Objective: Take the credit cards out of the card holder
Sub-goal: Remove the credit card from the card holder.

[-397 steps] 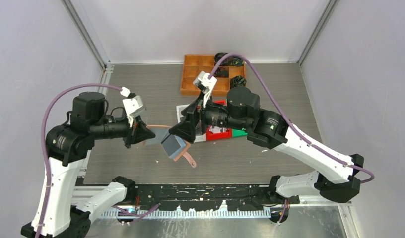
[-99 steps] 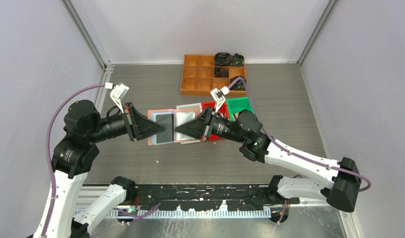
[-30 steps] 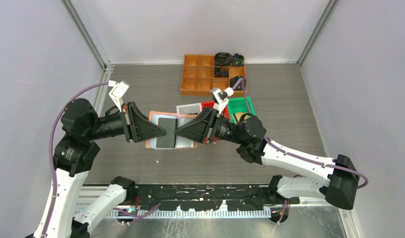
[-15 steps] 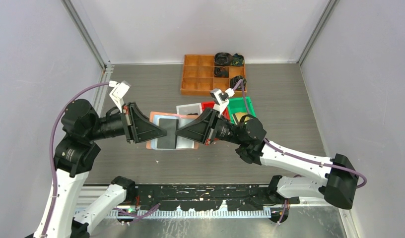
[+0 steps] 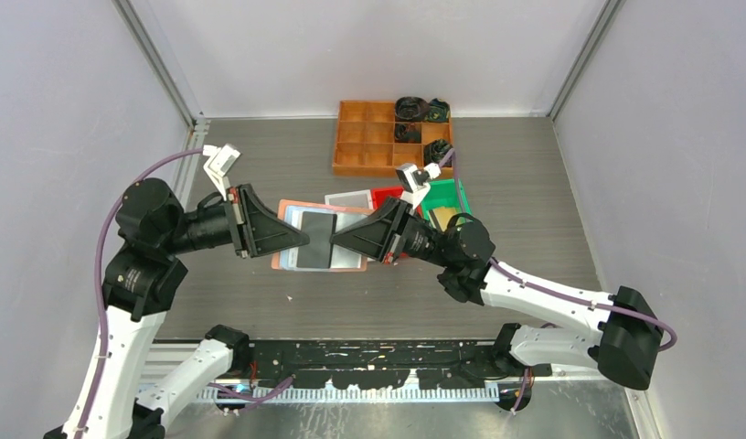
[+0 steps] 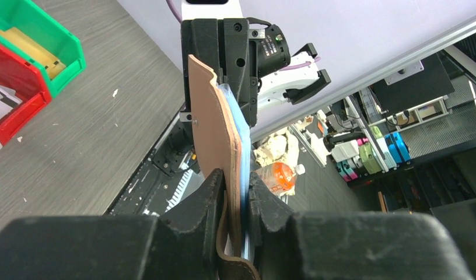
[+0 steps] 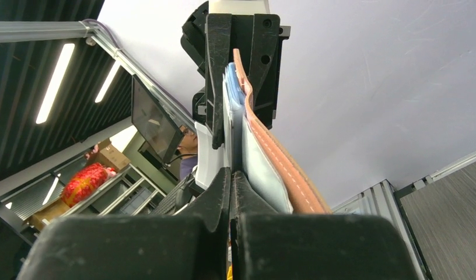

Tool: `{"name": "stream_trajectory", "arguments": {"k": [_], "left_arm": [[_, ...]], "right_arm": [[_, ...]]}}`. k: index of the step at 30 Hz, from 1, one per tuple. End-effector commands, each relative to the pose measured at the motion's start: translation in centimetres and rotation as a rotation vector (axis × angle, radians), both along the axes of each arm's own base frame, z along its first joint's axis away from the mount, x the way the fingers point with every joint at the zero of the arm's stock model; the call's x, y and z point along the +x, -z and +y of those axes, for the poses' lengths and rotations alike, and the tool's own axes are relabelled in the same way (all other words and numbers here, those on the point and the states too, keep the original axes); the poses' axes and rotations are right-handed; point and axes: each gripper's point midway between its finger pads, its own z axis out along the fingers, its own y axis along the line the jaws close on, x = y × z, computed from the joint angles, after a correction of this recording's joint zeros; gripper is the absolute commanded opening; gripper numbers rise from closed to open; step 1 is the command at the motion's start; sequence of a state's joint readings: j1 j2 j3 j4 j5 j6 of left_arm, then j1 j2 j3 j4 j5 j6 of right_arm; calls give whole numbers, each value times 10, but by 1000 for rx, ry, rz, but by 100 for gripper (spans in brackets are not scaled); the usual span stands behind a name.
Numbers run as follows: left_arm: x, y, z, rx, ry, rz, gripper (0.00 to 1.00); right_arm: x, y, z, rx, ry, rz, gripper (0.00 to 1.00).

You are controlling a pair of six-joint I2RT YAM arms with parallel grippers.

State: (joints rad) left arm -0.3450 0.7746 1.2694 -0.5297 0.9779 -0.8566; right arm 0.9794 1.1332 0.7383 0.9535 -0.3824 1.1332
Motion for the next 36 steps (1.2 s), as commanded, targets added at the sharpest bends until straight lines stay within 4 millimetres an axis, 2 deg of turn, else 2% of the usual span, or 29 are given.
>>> {"name": "stream_trajectory", "arguments": {"k": [1, 8, 12, 29, 34, 36], "left_arm": [[-19, -28, 5, -48, 25, -138, 16], [-9, -24, 8, -29, -47, -169, 0], [-10, -24, 9, -29, -54, -179, 0], [-13, -33, 11, -39, -61, -198, 0], [-12, -31, 10, -40, -63, -191, 0], [-11, -31, 10, -39, -63, -190, 0]], "right_arm": [[6, -6, -10, 32, 43, -11, 1], [3, -9, -9, 51, 10, 2, 1], [0, -11, -7, 59, -22, 11, 1], [0, -1, -21, 47, 35, 18, 1], [-2, -11, -14, 62, -5, 11, 1], [-4, -16, -9, 67, -29, 7, 4]]}}
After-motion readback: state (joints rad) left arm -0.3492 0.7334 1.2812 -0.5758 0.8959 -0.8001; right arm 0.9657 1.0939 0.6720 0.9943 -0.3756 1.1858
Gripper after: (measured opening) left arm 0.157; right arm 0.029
